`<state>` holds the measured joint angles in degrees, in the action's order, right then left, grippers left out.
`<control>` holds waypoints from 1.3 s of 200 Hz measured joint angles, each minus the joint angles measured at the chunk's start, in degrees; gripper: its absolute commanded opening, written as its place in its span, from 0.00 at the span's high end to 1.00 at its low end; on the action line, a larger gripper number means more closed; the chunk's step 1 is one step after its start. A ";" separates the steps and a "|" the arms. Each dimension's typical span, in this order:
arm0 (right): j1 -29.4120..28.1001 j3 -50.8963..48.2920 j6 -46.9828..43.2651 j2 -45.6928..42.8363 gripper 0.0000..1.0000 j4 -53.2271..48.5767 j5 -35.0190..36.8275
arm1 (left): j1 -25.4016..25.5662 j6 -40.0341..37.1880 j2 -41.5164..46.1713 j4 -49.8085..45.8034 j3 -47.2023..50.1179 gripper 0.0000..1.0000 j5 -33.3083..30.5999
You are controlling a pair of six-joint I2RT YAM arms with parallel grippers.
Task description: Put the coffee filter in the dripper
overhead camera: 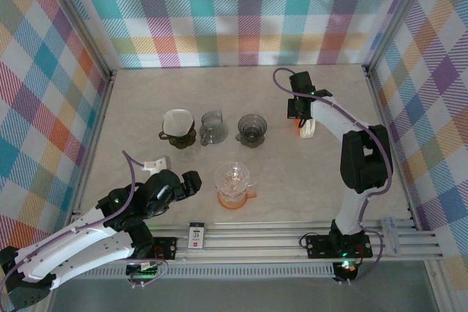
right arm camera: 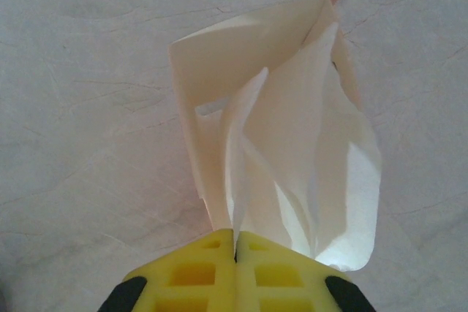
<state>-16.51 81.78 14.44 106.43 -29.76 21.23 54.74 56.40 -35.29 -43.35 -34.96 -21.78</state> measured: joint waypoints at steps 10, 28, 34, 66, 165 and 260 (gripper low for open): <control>0.00 0.00 -0.04 0.00 1.00 0.07 0.04 | 0.00 0.09 0.00 0.00 0.00 0.00 0.02; 0.00 0.00 -0.20 0.00 1.00 0.20 0.02 | 0.00 0.24 0.00 0.00 0.00 0.00 0.02; 0.00 0.00 -0.20 0.00 1.00 0.24 0.00 | 0.00 0.39 0.00 0.00 0.02 0.00 0.02; 0.00 -0.33 -0.20 -0.44 1.00 0.63 -0.02 | 0.00 0.81 0.00 0.00 0.02 0.00 0.02; -1.03 -13.27 2.93 -22.21 1.00 0.81 -5.14 | 0.00 0.85 -0.02 0.02 0.02 0.00 0.00; -12.15 -16.55 4.81 -48.17 1.00 -7.43 -21.88 | 0.00 1.05 -0.55 0.02 0.02 0.00 0.04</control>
<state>-28.67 65.23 19.25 58.26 -37.19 -0.64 54.74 57.45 -35.83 -43.33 -34.94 -21.74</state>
